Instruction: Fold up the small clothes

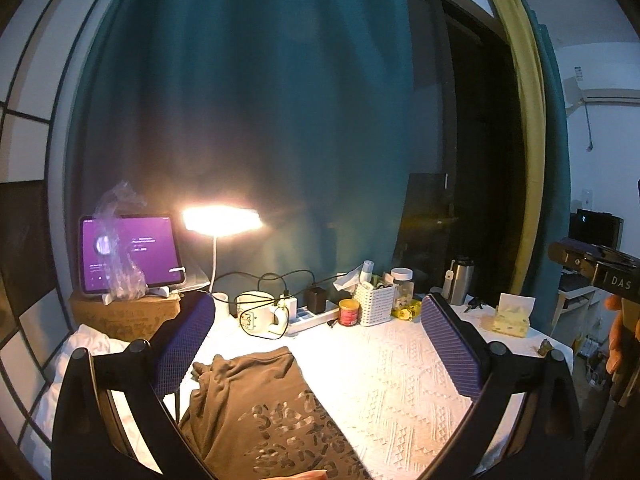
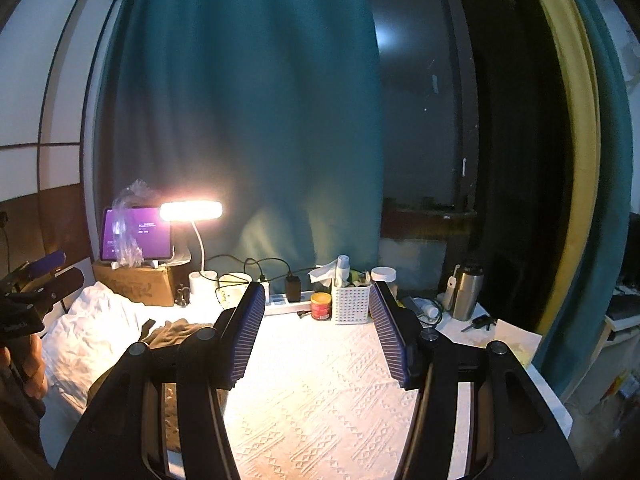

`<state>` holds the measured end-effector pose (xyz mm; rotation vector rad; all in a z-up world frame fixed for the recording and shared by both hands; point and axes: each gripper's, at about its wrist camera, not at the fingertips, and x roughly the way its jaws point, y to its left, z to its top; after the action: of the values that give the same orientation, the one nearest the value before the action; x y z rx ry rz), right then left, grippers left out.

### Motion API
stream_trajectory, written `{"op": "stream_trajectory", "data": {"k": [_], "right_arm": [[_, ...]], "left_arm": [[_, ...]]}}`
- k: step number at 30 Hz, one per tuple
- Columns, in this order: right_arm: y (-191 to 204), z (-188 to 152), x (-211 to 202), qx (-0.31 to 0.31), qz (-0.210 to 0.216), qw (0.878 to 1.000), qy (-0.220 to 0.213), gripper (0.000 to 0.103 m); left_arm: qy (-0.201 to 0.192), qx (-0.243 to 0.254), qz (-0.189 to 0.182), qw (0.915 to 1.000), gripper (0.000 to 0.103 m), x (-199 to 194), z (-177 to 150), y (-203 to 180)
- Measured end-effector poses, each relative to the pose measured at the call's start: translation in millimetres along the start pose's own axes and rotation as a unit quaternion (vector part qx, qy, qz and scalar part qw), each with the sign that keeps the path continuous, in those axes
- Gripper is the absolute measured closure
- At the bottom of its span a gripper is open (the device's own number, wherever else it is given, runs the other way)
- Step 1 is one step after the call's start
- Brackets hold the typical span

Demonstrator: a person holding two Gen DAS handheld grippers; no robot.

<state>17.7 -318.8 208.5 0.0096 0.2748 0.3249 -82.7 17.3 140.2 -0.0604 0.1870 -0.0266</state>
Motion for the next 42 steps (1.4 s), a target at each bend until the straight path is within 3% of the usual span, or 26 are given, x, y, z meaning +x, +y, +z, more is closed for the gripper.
{"op": "stream_trajectory", "data": {"k": [42], "right_arm": [[-1,-8,22,0.003,0.003,1.000,0.021,0.045]], "left_arm": [[0.021,0.003,-0.001,0.9998,0.001,18,-4,5]]}}
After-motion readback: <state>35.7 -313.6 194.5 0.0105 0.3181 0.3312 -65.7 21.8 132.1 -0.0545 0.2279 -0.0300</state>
